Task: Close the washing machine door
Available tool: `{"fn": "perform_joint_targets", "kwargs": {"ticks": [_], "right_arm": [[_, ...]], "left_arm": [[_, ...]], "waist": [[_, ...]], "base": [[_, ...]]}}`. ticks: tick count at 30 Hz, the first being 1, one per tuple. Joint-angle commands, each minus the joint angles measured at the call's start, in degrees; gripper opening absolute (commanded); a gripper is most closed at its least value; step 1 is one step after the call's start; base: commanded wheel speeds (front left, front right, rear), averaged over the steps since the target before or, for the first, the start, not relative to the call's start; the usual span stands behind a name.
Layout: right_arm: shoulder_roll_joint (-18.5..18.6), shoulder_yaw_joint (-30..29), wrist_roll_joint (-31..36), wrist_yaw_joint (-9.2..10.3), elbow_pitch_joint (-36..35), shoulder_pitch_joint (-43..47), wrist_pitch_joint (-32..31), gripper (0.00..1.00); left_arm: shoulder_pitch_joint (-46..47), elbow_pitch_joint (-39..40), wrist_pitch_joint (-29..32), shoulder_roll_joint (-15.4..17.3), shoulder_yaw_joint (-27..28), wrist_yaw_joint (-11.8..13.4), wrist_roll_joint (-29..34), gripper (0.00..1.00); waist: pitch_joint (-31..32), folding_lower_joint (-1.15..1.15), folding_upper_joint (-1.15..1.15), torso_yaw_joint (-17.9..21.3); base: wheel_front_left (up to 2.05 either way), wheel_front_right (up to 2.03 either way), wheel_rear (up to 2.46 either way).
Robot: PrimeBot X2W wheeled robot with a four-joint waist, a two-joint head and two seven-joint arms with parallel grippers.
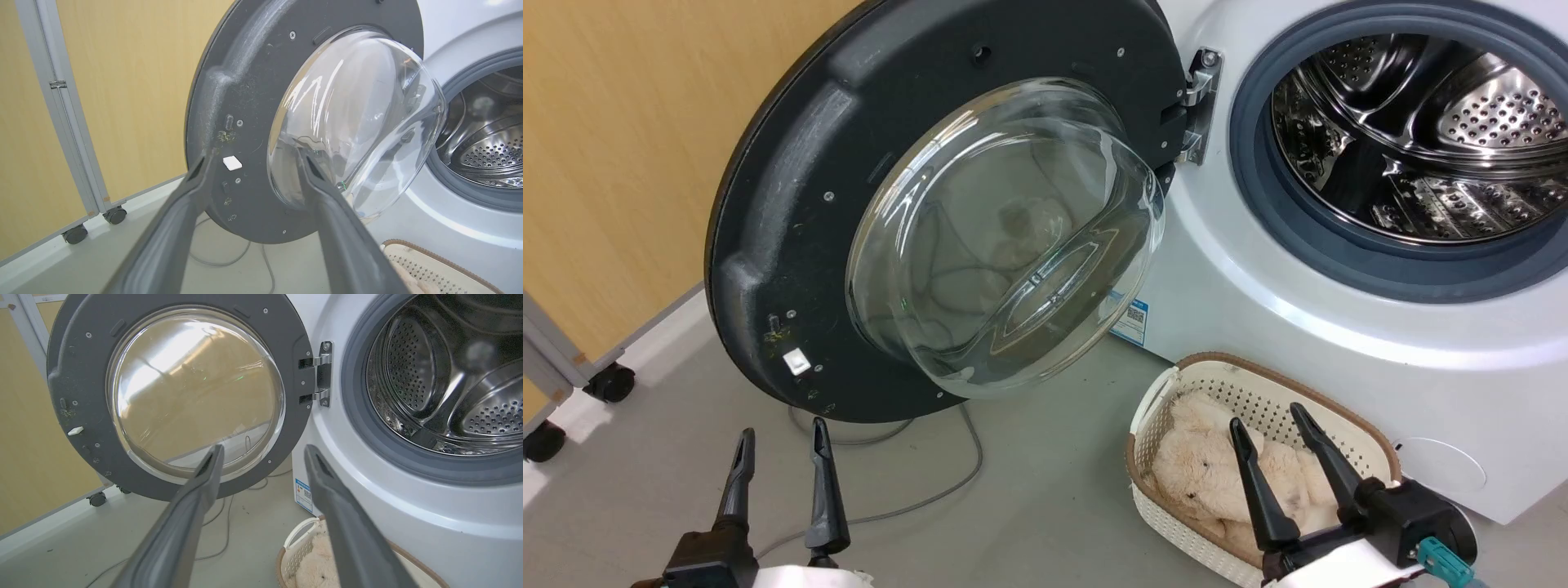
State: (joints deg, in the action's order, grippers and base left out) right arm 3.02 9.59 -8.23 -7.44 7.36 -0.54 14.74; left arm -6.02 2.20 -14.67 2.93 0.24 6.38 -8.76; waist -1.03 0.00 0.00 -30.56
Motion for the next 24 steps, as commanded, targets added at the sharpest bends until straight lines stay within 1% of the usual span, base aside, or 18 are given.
{"fn": "perform_joint_targets", "kwargs": {"ticks": [1, 3, 4, 5, 6, 8, 9, 10, 13, 16, 20, 24], "right_arm": [[-0.14, 0.18, -0.37, -0.05, 0.2, -0.75, 0.26, 1.0], [-0.14, 0.34, -0.38, -0.05, 0.27, -0.76, 0.26, 1.0], [-0.14, 0.41, -0.38, -0.05, 0.3, -0.78, 0.26, 1.0], [-0.14, 0.48, -0.38, -0.05, 0.32, -0.79, 0.26, 1.0], [-0.14, 0.54, -0.37, -0.05, 0.33, -0.8, 0.26, 1.0], [-0.14, 0.55, -0.33, -0.05, 0.3, -0.8, 0.26, 1.0], [-0.14, 0.5, -0.3, -0.05, 0.25, -0.77, 0.26, 1.0], [-0.14, 0.41, -0.22, -0.05, 0.16, -0.75, 0.26, 1.0], [-0.14, -0.13, 0.37, -0.05, -0.28, -0.76, 0.26, 1.0], [-0.14, -0.98, 1.31, -0.05, -0.73, -0.5, 0.26, 1.0], [-0.14, -2.44, 2.14, -0.05, -1.53, 0.13, 0.26, 1.0], [-0.14, -3.7, 2.75, -0.05, -2.49, 0.77, 0.26, 1.0]], "left_arm": [[-0.44, 0.03, -0.33, -0.05, 0.16, -0.2, 0.05, 1.0], [-0.44, 0.04, -0.33, -0.05, 0.23, -0.29, 0.16, 1.0], [-0.43, 0.07, -0.33, -0.05, 0.28, -0.36, 0.23, 0.96], [-0.43, 0.1, -0.33, -0.05, 0.34, -0.45, 0.29, 0.16], [-0.43, 0.14, -0.33, -0.05, 0.4, -0.63, 0.32, 0.0], [-0.04, 1.16, -0.33, -0.05, 1.05, -0.92, -0.34, 0.0], [0.31, 2.08, -0.33, -0.05, 1.9, -0.87, -2.45, 0.0], [0.72, 2.98, -0.33, -0.05, 3.03, -1.38, -3.97, 0.0], [2.79, 5.19, -0.33, 1.71, 6.16, -4.75, -1.96, 0.0], [6.19, 5.78, -0.33, 4.16, 9.97, -7.71, -1.84, 0.0], [12.63, 3.13, -0.33, 8.18, 14.23, -10.74, -3.61, 0.0], [20.25, -4.25, -0.33, 12.53, 17.43, -12.64, -8.82, 0.0]], "waist": [[0.0, 0.0, 0.0, 0.01], [0.02, 0.0, 0.0, 0.02], [0.02, 0.0, 0.0, 0.02], [0.03, 0.0, 0.0, 0.02], [0.04, 0.0, 0.0, 0.03], [0.04, 0.0, 0.0, -0.01], [0.03, 0.0, 0.0, -0.04], [-0.18, 0.0, 0.0, -0.06], [-1.13, 0.0, 0.0, -0.07], [-2.17, 0.0, 0.0, -0.06], [-3.45, 0.0, 0.0, -0.02], [-4.67, 0.0, 0.0, 0.38]], "base": [[0.0, 0.0, 0.0], [0.0, 0.0, 0.0], [0.0, 0.0, 0.0], [0.0, 0.0, 0.0], [0.0, 0.0, 0.0], [0.0, 0.0, 0.0], [0.0, 0.0, 0.0], [0.0, 0.0, 0.0], [0.0, 0.0, 0.0], [0.0, 0.0, 0.0], [0.0, 0.0, 0.0], [0.0, 0.0, 0.0]]}}
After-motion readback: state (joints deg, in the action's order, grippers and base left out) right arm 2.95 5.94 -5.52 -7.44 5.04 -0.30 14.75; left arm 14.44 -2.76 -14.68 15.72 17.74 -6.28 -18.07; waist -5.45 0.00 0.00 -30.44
